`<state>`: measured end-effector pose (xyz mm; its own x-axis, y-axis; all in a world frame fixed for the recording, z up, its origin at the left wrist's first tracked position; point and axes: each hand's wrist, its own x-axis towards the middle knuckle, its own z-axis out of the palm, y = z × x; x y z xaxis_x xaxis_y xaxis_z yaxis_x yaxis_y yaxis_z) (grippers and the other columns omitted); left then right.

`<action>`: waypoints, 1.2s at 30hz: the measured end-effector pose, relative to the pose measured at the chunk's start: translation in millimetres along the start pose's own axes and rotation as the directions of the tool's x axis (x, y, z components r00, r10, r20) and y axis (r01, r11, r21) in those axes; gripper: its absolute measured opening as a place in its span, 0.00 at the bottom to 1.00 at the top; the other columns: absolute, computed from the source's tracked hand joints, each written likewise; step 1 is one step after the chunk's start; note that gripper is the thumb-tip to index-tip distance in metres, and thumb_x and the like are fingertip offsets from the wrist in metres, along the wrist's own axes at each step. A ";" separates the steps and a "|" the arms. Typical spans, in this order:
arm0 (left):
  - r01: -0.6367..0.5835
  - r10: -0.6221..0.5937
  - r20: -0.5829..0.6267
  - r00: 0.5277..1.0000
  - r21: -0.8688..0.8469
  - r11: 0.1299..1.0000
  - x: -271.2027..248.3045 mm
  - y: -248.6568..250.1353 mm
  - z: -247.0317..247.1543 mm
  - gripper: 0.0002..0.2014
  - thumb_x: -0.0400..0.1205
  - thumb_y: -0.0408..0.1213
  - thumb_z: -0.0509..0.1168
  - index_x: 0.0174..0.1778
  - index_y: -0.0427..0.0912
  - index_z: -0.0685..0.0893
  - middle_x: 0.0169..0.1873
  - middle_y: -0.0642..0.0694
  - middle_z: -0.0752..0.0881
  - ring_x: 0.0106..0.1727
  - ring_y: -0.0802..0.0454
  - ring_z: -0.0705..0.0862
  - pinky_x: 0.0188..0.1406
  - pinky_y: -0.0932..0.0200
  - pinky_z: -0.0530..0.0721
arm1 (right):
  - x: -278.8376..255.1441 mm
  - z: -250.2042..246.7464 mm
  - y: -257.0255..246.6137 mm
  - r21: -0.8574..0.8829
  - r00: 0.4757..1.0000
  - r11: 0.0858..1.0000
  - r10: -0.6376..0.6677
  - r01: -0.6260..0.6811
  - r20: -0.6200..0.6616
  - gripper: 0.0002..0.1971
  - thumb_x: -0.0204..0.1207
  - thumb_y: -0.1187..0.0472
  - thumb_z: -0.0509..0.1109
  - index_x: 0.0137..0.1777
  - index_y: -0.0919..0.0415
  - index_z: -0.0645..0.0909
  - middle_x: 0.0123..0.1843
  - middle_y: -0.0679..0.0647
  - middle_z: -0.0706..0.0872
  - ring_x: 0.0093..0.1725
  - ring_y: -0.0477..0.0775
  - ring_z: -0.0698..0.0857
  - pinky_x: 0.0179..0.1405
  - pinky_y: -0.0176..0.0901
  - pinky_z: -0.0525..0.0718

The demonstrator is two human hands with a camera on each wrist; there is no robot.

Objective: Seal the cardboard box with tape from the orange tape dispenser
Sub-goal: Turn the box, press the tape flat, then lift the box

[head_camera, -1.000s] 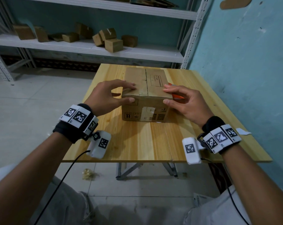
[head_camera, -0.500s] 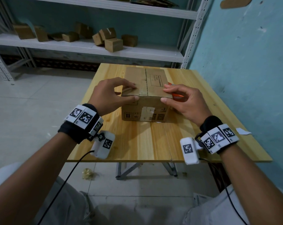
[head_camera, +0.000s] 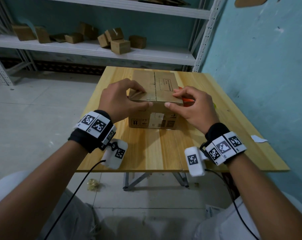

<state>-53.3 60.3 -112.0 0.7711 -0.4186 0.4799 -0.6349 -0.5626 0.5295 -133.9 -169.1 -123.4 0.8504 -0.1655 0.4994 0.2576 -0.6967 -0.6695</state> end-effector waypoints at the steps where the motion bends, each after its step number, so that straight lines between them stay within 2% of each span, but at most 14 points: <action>1: 0.003 -0.003 -0.006 1.000 0.016 1.000 0.2 2.2 0.6 0.23 0.68 0.63 0.73 0.54 0.54 0.86 0.52 0.56 0.85 0.52 0.56 0.81 0.47 0.48 0.83 | -0.1 1.4 -1.1 -0.015 1.000 1.000 -0.002 0.002 -0.010 0.20 0.68 0.48 0.82 0.55 0.57 0.85 0.60 0.42 0.85 0.58 0.34 0.83 0.53 0.22 0.82; 3: 0.009 -0.008 -0.016 1.000 0.052 0.999 0.5 6.5 2.4 0.23 0.69 0.62 0.73 0.54 0.52 0.85 0.52 0.55 0.85 0.51 0.56 0.80 0.43 0.55 0.79 | -0.4 3.8 -3.3 -0.030 0.999 1.000 -0.011 0.010 -0.030 0.20 0.67 0.47 0.83 0.54 0.57 0.85 0.56 0.41 0.84 0.54 0.35 0.83 0.49 0.22 0.82; 8: 0.008 -0.002 -0.045 0.999 0.125 0.992 1.2 12.5 7.6 0.24 0.69 0.63 0.72 0.54 0.52 0.84 0.51 0.54 0.83 0.49 0.57 0.78 0.34 0.63 0.67 | -0.4 8.0 -7.9 -0.041 0.997 0.999 -0.010 0.007 -0.072 0.23 0.65 0.45 0.83 0.53 0.58 0.84 0.57 0.46 0.86 0.54 0.43 0.86 0.49 0.37 0.89; 12: 0.012 -0.008 -0.029 1.000 0.138 0.990 1.3 14.3 7.6 0.25 0.69 0.64 0.71 0.54 0.52 0.84 0.50 0.54 0.83 0.48 0.58 0.76 0.33 0.64 0.66 | -1.1 8.4 -5.9 -0.047 0.998 0.999 -0.013 0.010 -0.065 0.23 0.66 0.45 0.83 0.54 0.58 0.84 0.57 0.44 0.86 0.56 0.41 0.85 0.49 0.33 0.88; 15: 0.020 -0.020 -0.001 1.000 0.102 0.995 1.1 11.1 3.0 0.25 0.68 0.63 0.73 0.55 0.53 0.85 0.51 0.55 0.82 0.49 0.58 0.76 0.35 0.64 0.66 | 0.4 1.1 0.7 0.010 1.000 1.000 0.005 -0.005 -0.010 0.22 0.66 0.47 0.83 0.55 0.57 0.86 0.62 0.45 0.87 0.61 0.37 0.83 0.56 0.29 0.85; 19: 0.016 -0.017 0.029 0.999 0.007 1.000 -0.3 3.0 -3.2 0.23 0.67 0.59 0.75 0.56 0.54 0.86 0.52 0.56 0.83 0.53 0.57 0.78 0.44 0.59 0.73 | 1.2 -8.3 10.2 0.087 0.997 0.996 0.010 -0.017 0.076 0.21 0.68 0.51 0.83 0.60 0.55 0.86 0.68 0.47 0.86 0.69 0.38 0.81 0.66 0.45 0.85; 23: -0.015 0.020 0.072 0.997 -0.075 0.997 -2.2 -4.6 -6.3 0.27 0.67 0.61 0.74 0.58 0.53 0.86 0.55 0.54 0.84 0.57 0.54 0.80 0.54 0.46 0.82 | 0.2 -11.0 14.0 0.142 0.993 0.990 -0.006 -0.011 0.116 0.21 0.69 0.56 0.82 0.62 0.57 0.86 0.70 0.49 0.85 0.70 0.40 0.82 0.67 0.48 0.85; 25: -0.030 0.039 0.088 0.995 -0.102 0.994 -2.6 -7.9 -6.9 0.29 0.66 0.64 0.71 0.59 0.53 0.85 0.56 0.53 0.83 0.58 0.53 0.80 0.53 0.43 0.84 | 0.4 -11.4 14.6 0.142 0.992 0.990 -0.016 -0.002 0.124 0.21 0.70 0.57 0.82 0.63 0.57 0.85 0.70 0.49 0.84 0.70 0.40 0.81 0.67 0.49 0.85; 31: -0.030 0.041 0.101 0.994 -0.110 0.993 -3.2 -7.9 -6.3 0.25 0.68 0.52 0.77 0.61 0.51 0.84 0.58 0.52 0.82 0.59 0.52 0.79 0.52 0.45 0.86 | 1.5 -11.5 16.0 0.097 0.989 0.995 -0.049 0.035 0.142 0.24 0.68 0.50 0.81 0.63 0.56 0.83 0.70 0.48 0.83 0.71 0.42 0.80 0.66 0.53 0.85; 36: -0.044 0.053 0.101 0.993 -0.086 0.995 -3.1 -7.1 -6.6 0.26 0.68 0.47 0.79 0.62 0.51 0.84 0.58 0.51 0.81 0.59 0.52 0.79 0.52 0.46 0.86 | 2.0 -11.1 16.2 0.068 0.989 0.997 -0.054 0.045 0.141 0.24 0.68 0.51 0.82 0.63 0.56 0.83 0.70 0.47 0.83 0.72 0.43 0.80 0.66 0.54 0.85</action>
<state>-51.5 70.3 -112.6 0.7374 -0.5178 0.4337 -0.6701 -0.4804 0.5658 -133.1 -188.5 -127.2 0.8914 -0.0273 0.4524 0.3260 -0.6548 -0.6819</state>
